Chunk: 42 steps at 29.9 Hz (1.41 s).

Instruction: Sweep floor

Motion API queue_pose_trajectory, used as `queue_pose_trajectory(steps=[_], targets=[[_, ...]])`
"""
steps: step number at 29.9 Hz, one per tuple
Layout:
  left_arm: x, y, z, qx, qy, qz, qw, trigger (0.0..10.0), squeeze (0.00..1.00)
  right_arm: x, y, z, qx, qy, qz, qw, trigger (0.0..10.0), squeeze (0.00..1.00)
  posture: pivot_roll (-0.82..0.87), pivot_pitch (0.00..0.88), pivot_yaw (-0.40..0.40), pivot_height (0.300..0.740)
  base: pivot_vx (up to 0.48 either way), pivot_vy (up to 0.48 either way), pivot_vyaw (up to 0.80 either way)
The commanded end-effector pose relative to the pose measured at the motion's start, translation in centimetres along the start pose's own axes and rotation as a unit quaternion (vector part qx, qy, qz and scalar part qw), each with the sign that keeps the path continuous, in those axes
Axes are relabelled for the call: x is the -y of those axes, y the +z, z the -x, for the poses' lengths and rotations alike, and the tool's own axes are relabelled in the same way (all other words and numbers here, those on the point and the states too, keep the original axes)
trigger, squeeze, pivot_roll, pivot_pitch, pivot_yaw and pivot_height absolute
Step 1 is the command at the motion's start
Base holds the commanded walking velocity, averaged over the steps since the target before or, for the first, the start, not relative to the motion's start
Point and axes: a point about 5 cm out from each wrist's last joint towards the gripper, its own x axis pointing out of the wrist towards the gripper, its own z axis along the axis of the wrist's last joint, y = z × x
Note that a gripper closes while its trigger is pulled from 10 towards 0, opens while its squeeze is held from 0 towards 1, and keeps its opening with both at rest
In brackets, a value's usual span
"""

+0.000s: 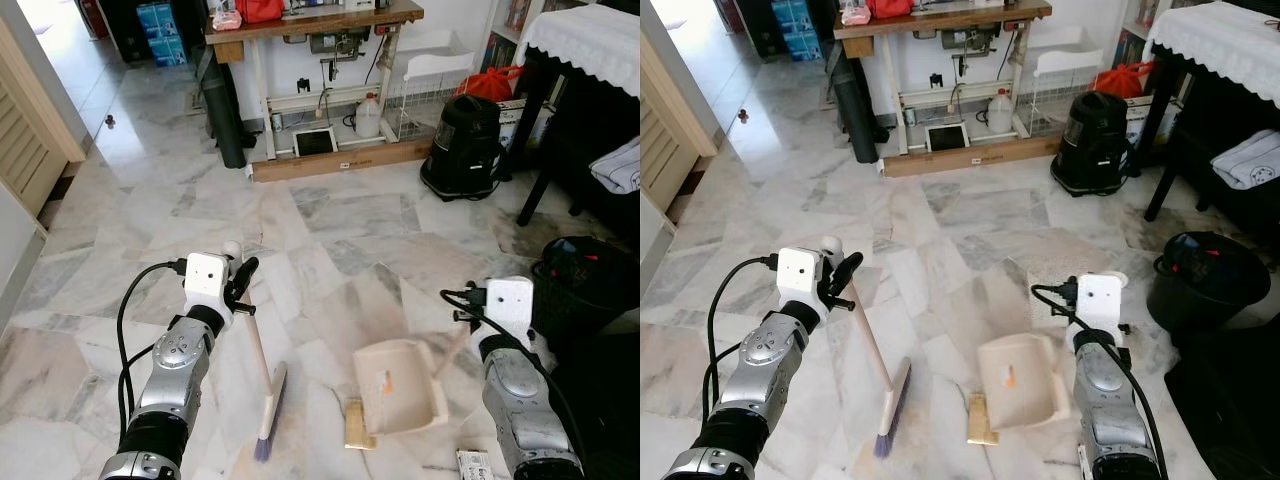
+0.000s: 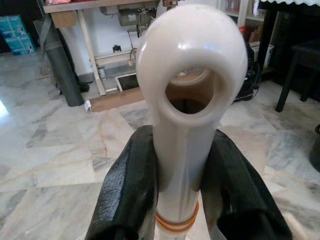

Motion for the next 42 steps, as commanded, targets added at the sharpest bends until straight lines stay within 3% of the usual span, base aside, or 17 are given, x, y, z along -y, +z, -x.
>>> queue_pose_trajectory(steps=[1,11,20,25,31,34,42], targets=[[-0.2,1.3,-0.4,0.026,0.001,-0.008,1.000,10.0,0.00,-0.4,0.9,-0.3,0.021,-0.010,-0.012,1.000,10.0,0.00,-0.16,0.000,0.076,0.740,0.000,0.000,0.00],[-0.2,1.2,-0.4,0.027,0.001,-0.007,1.000,10.0,0.00,-0.4,0.0,-0.2,-0.002,-0.045,-0.012,0.999,10.0,0.00,-0.16,0.000,0.072,0.740,0.000,0.000,0.00],[-0.2,1.2,-0.3,0.027,0.001,-0.006,1.000,10.0,0.00,0.3,-0.2,0.0,-0.020,-0.093,0.030,0.995,10.0,0.00,-0.16,0.000,0.072,0.740,0.000,0.000,0.00],[-0.2,1.2,-0.3,0.027,0.001,-0.005,1.000,10.0,0.00,0.6,0.1,0.1,-0.028,-0.110,0.030,0.993,10.0,0.00,-0.16,0.000,0.070,0.740,0.000,0.000,0.00],[-0.1,1.2,-0.3,0.028,0.001,-0.004,1.000,10.0,0.00,0.4,0.8,0.3,-0.029,-0.113,0.022,0.993,10.0,0.00,-0.16,0.000,0.065,0.740,0.000,0.000,0.00],[-0.1,1.3,-0.4,0.029,0.003,-0.003,1.000,10.0,0.00,0.4,1.7,0.3,-0.024,-0.118,-0.013,0.993,10.0,0.00,-0.16,0.000,0.064,0.740,0.000,0.000,0.00],[0.2,1.2,-0.4,0.029,0.001,0.000,1.000,10.0,0.00,0.6,5.1,0.3,0.016,-0.112,-0.034,0.993,10.0,0.00,-0.17,0.000,0.054,0.740,0.000,0.000,0.00]])
